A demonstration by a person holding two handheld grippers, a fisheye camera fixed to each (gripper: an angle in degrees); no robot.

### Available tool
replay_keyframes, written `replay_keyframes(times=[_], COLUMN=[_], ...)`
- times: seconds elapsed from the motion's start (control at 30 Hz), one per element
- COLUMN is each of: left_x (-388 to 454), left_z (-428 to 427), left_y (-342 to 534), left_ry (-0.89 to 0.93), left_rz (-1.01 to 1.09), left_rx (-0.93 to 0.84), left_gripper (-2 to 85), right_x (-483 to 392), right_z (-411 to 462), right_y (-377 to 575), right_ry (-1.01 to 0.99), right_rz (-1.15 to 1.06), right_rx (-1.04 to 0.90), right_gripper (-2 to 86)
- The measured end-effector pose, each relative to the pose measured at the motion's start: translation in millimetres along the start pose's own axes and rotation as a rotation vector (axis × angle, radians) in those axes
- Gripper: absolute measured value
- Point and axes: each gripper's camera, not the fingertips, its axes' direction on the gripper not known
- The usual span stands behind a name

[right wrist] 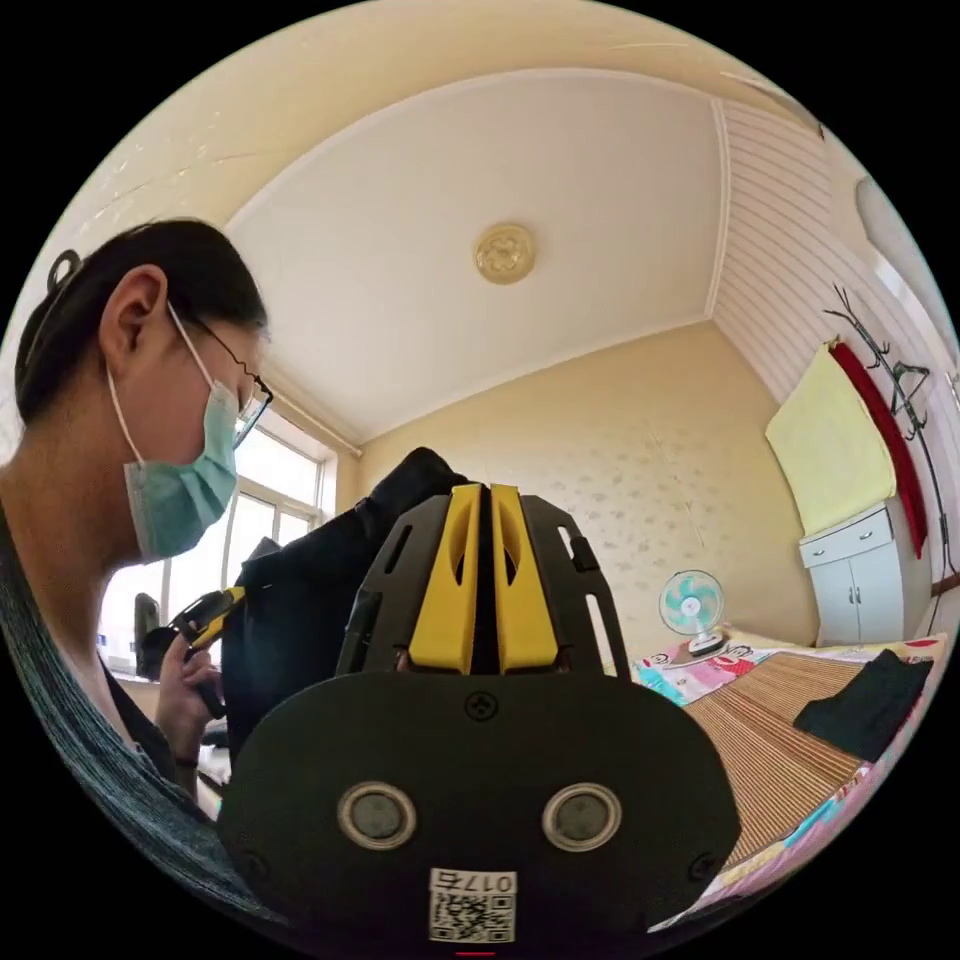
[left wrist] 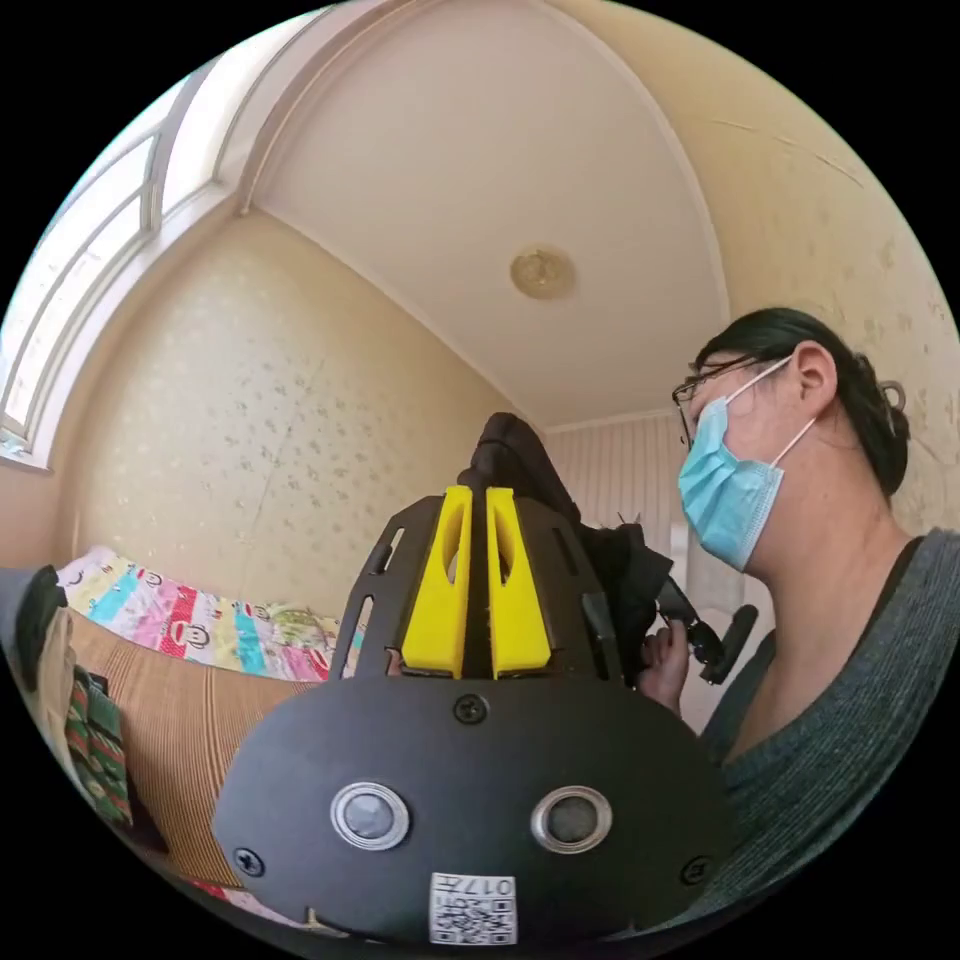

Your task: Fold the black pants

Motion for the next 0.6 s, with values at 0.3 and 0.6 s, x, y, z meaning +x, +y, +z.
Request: replay_keyframes(times=[0.3, 0.6], left_x=[-140, -112], left_z=[225, 276], left_y=[-71, -21], left_ry=[-0.072, -0.081], left_rz=[-0.117, 0.213], left_rx=[-0.143, -0.24], left_gripper=[-0.5, -0.6], right_x=[20, 102], right_z=[239, 353], right_y=[-19, 124], right_ry=[0.178, -0.51], right_rz=[-0.134, 0.107], right_rx=[0.005, -0.529], right_gripper=[0.4, 5.5])
